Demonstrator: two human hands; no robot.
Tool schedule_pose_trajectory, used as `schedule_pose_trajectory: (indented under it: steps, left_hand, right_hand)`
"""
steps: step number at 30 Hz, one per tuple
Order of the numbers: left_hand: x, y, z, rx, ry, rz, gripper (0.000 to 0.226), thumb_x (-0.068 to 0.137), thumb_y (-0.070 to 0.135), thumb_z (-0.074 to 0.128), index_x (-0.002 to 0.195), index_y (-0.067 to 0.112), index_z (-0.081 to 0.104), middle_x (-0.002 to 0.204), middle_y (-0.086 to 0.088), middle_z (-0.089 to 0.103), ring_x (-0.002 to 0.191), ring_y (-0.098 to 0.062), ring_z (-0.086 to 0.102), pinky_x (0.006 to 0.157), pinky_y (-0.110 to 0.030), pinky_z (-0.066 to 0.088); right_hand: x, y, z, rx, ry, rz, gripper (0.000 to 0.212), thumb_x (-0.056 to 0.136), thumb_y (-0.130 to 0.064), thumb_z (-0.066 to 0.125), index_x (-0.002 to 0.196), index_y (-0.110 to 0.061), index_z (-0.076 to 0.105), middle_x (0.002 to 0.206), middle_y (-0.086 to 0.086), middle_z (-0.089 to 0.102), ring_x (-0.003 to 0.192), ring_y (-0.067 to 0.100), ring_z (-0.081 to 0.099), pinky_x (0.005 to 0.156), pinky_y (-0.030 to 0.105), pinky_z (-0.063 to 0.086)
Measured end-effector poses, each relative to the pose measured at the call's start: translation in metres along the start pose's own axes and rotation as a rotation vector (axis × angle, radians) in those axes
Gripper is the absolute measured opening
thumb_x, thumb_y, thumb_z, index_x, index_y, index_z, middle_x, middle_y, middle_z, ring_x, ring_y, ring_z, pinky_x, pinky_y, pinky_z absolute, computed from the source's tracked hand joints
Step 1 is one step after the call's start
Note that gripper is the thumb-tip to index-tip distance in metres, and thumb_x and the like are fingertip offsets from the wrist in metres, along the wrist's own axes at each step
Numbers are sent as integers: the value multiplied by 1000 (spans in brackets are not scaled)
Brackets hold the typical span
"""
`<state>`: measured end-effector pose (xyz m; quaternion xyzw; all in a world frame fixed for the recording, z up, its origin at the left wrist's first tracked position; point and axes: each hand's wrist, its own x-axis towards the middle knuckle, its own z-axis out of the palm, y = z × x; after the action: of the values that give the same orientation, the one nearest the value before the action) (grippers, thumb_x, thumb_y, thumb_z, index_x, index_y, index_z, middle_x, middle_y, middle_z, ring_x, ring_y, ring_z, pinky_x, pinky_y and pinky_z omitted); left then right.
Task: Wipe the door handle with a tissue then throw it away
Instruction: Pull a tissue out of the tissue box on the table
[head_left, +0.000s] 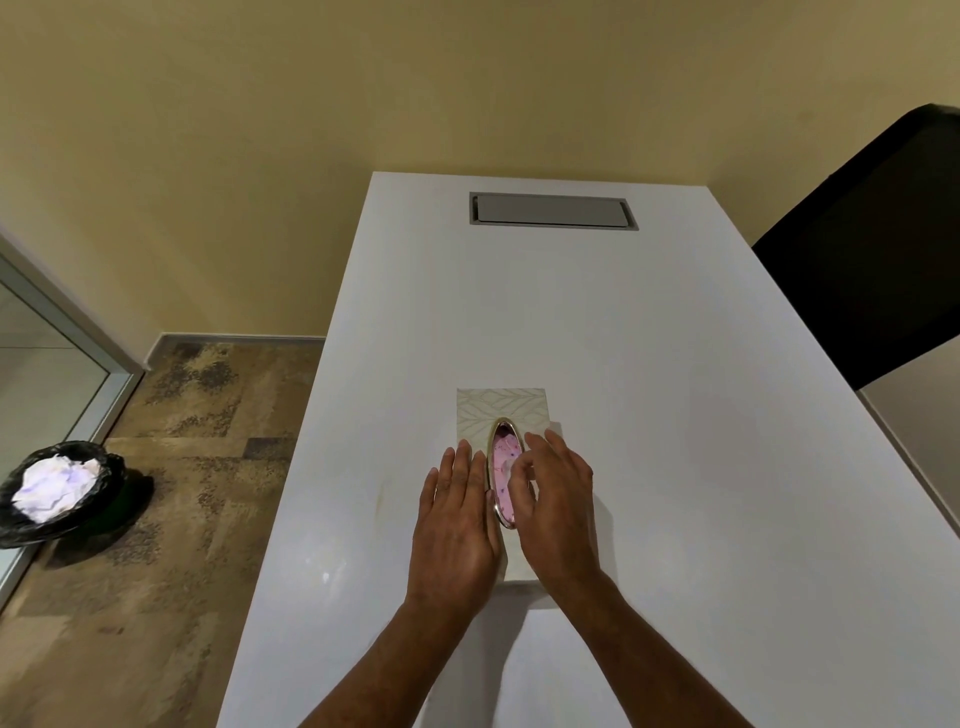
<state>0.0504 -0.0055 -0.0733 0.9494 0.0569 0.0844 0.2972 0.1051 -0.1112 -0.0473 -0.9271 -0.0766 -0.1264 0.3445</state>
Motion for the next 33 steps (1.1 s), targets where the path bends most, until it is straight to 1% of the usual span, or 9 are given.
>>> schedule_pose_trajectory:
  steps: [2,7,11,14,18,22,27,30,33]
  left_hand:
    - [0,1,-1,-7,2,2,60,103,33,31,159,15,22,168,-5,12,157,-21,3,129,-39,-2]
    - [-1,3,-2,-38,36,-8,60,103,36,30,159,15,25,168,-6,18,158,-23,11,131,-38,2]
    - [1,6,-3,-49,56,5,59,98,25,48,153,5,39,162,-18,35,151,-34,19,125,-29,-3]
    - [0,6,-5,-70,36,-24,59,98,25,50,153,5,39,162,-18,35,151,-33,19,123,-26,-3]
    - [-1,4,-2,-32,70,11,54,96,21,55,145,-2,50,151,-25,50,140,-46,45,119,-31,6]
    - [1,1,2,-6,104,25,54,99,22,51,148,1,48,156,-21,46,146,-38,36,126,-34,8]
    - [0,-5,9,-37,38,7,60,103,35,31,158,22,12,168,2,5,158,-17,-1,131,-30,-6]
    - [0,-7,11,0,74,10,58,104,29,37,159,15,29,167,-1,19,158,-19,13,131,-36,7]
    - [0,-7,13,37,95,19,55,105,31,34,158,14,36,166,-4,28,157,-20,21,131,-36,12]
  right_hand:
    - [-1,1,0,-54,-6,-34,19,89,-10,72,107,-3,73,125,17,71,124,39,61,97,58,53]
    - [2,7,2,-206,-169,-58,23,94,-28,65,109,-15,75,152,12,50,147,33,37,118,52,33]
    - [6,5,2,-286,-212,-95,31,75,-27,86,99,-10,77,136,20,63,132,42,54,105,58,45]
    - [5,6,3,-218,-138,-127,33,72,-27,85,97,-7,76,124,20,70,122,42,62,97,59,49]
    - [1,2,-3,50,-107,125,34,93,-27,65,119,-6,68,138,16,62,132,31,52,105,49,48]
    - [3,-10,-13,125,-188,222,36,97,-37,52,113,-7,64,110,11,70,101,26,65,90,37,57]
    - [8,-28,-26,195,-243,272,62,85,-55,31,115,-7,57,106,8,71,94,23,71,84,35,61]
    - [12,-33,-28,188,-252,258,61,88,-54,28,115,-7,56,108,10,72,95,24,71,85,34,60]
    - [14,-30,-27,114,-234,183,38,100,-42,47,118,-12,62,114,5,73,102,20,71,89,28,58]
